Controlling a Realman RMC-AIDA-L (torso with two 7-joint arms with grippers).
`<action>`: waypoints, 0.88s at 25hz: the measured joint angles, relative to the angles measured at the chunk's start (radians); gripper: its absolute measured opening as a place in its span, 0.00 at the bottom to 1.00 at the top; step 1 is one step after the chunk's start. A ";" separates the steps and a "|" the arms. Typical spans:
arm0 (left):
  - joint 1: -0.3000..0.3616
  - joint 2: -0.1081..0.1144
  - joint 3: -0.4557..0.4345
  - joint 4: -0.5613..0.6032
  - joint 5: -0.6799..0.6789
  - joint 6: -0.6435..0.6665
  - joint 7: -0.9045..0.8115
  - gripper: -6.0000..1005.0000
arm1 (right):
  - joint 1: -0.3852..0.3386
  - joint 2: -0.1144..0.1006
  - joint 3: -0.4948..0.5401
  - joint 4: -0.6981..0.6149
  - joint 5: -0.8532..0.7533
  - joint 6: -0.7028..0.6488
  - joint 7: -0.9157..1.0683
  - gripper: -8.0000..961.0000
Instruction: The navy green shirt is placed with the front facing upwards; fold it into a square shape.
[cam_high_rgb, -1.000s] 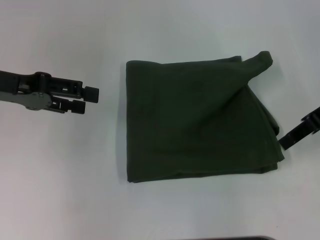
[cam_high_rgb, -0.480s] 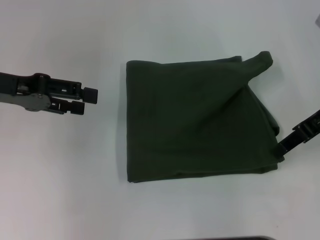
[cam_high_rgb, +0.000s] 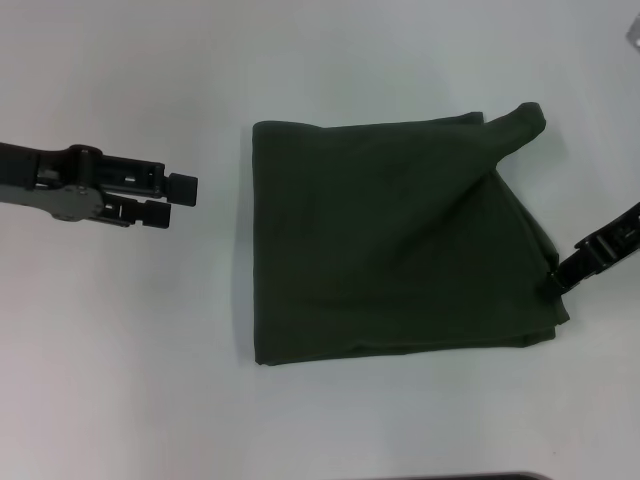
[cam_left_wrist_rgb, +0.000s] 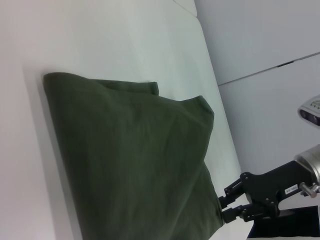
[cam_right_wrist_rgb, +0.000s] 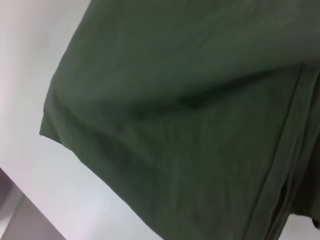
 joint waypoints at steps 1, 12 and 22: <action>0.000 0.000 0.000 0.000 0.000 0.000 0.000 0.84 | 0.002 0.000 0.000 0.010 0.000 0.005 0.000 0.36; 0.002 -0.001 0.002 0.000 0.000 -0.003 0.000 0.84 | 0.009 0.003 0.000 0.050 0.001 0.036 0.003 0.35; 0.006 -0.002 0.005 0.000 0.000 -0.003 0.003 0.84 | 0.015 -0.003 0.005 0.059 0.001 0.024 0.009 0.14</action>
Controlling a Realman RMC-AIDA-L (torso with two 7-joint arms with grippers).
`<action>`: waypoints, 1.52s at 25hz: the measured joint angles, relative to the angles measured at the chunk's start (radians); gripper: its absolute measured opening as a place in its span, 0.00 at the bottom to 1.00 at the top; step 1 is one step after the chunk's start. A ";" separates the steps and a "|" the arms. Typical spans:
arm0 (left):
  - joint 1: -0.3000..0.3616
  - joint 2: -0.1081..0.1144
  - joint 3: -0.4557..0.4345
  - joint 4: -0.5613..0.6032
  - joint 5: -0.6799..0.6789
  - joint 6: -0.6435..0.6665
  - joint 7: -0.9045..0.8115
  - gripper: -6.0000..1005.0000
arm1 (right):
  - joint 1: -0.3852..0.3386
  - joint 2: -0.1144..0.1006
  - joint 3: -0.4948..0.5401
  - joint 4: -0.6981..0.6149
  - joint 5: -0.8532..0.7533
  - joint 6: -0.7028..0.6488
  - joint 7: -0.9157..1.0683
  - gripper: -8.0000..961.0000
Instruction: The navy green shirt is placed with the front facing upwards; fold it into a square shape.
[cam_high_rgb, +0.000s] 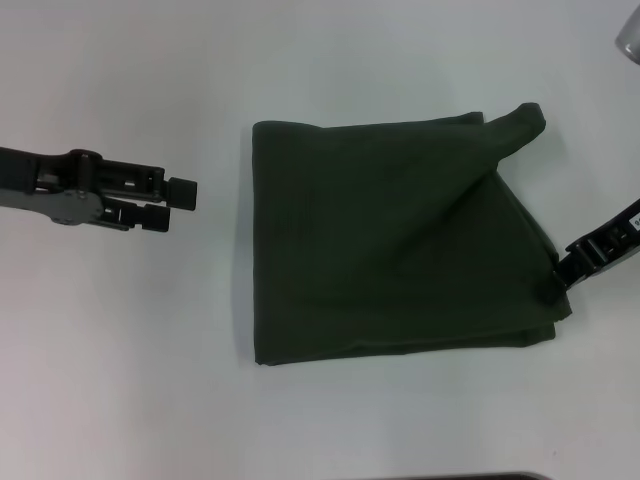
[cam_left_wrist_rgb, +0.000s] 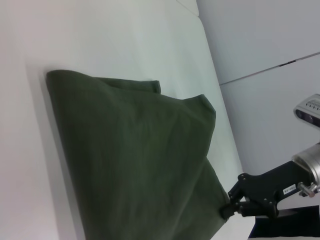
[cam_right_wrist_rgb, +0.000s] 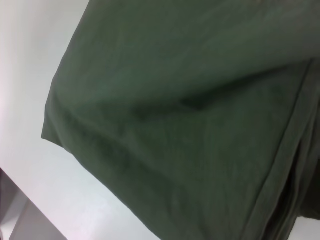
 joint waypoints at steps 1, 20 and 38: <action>0.000 0.000 0.001 0.000 0.000 0.000 0.000 0.84 | 0.001 -0.002 0.001 -0.001 0.000 -0.005 0.001 0.11; 0.001 0.007 -0.005 -0.002 0.001 -0.001 0.000 0.84 | -0.046 0.006 -0.014 -0.061 -0.005 -0.113 0.054 0.02; -0.002 0.006 -0.005 -0.002 0.000 -0.002 0.000 0.84 | -0.047 0.009 -0.007 -0.025 -0.040 -0.077 0.049 0.07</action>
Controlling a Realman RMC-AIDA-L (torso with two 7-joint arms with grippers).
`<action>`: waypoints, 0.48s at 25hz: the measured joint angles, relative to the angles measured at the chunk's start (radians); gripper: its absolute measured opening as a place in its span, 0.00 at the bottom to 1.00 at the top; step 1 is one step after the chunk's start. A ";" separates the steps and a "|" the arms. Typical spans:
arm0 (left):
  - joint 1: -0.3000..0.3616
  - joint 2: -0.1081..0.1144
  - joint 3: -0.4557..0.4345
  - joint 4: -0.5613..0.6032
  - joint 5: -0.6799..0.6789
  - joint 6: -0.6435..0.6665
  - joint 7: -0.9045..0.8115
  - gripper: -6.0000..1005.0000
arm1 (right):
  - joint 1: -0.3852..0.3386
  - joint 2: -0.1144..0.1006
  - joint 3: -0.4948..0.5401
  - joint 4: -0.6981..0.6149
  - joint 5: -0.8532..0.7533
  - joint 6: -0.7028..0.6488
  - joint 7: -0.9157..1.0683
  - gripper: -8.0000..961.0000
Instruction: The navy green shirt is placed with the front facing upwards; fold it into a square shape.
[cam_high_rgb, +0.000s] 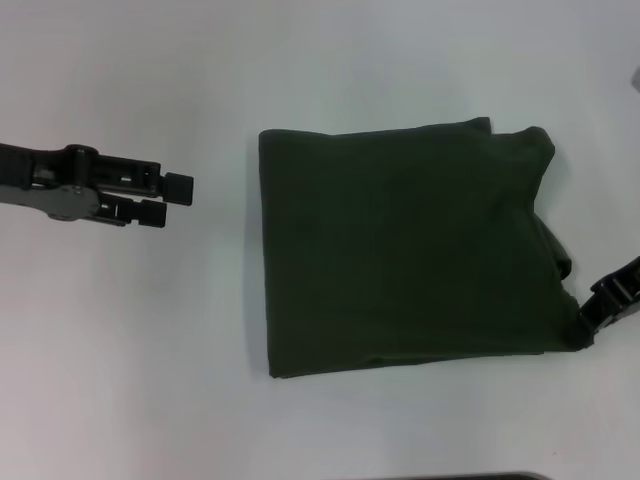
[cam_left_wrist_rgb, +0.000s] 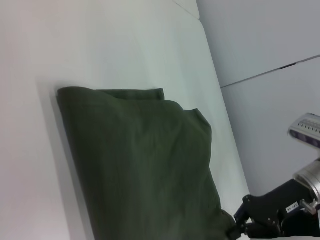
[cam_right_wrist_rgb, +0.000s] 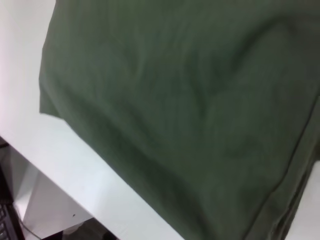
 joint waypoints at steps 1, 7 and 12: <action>0.000 0.000 0.000 0.000 0.000 0.000 0.000 0.84 | 0.002 -0.003 0.000 0.001 0.000 0.005 0.002 0.08; 0.003 0.000 0.000 0.000 0.000 0.000 0.000 0.84 | 0.009 -0.014 0.001 0.005 -0.001 0.018 0.005 0.14; 0.000 0.002 0.000 0.000 0.000 0.000 0.002 0.84 | 0.015 -0.035 0.015 0.000 -0.001 0.031 0.006 0.26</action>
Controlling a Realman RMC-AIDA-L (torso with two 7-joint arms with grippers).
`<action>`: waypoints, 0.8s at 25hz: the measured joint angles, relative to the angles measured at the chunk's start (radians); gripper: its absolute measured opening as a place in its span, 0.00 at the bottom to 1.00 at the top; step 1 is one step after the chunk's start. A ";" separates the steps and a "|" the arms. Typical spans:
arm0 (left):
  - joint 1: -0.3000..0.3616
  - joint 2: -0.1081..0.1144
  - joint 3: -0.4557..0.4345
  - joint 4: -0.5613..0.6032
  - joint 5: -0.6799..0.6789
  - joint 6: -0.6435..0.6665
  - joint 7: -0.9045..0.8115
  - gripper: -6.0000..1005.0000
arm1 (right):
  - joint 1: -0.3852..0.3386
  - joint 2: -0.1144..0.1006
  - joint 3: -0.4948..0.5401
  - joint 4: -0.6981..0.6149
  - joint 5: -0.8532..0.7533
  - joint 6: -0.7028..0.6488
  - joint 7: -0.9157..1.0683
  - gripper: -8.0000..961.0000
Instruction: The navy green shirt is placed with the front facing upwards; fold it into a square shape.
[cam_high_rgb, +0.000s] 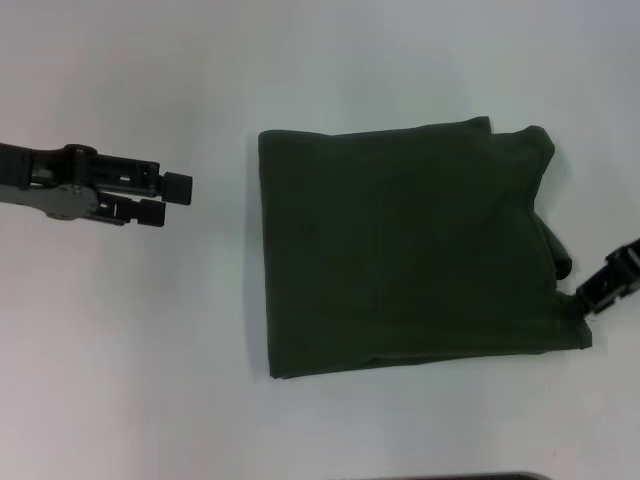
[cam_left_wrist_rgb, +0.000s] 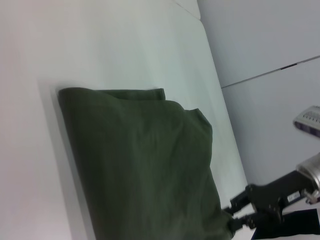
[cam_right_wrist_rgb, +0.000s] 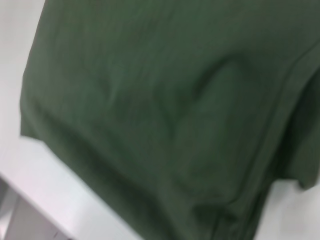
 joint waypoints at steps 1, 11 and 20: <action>-0.001 0.000 0.000 0.000 0.000 0.000 0.002 0.84 | 0.006 -0.008 0.014 0.000 0.000 0.008 0.001 0.31; -0.011 -0.004 -0.002 0.000 0.000 0.000 0.001 0.84 | 0.058 -0.070 0.117 0.003 0.008 0.167 0.012 0.54; -0.019 -0.007 -0.002 0.000 -0.002 -0.007 -0.004 0.84 | 0.068 -0.053 0.151 0.041 0.122 0.325 0.011 0.54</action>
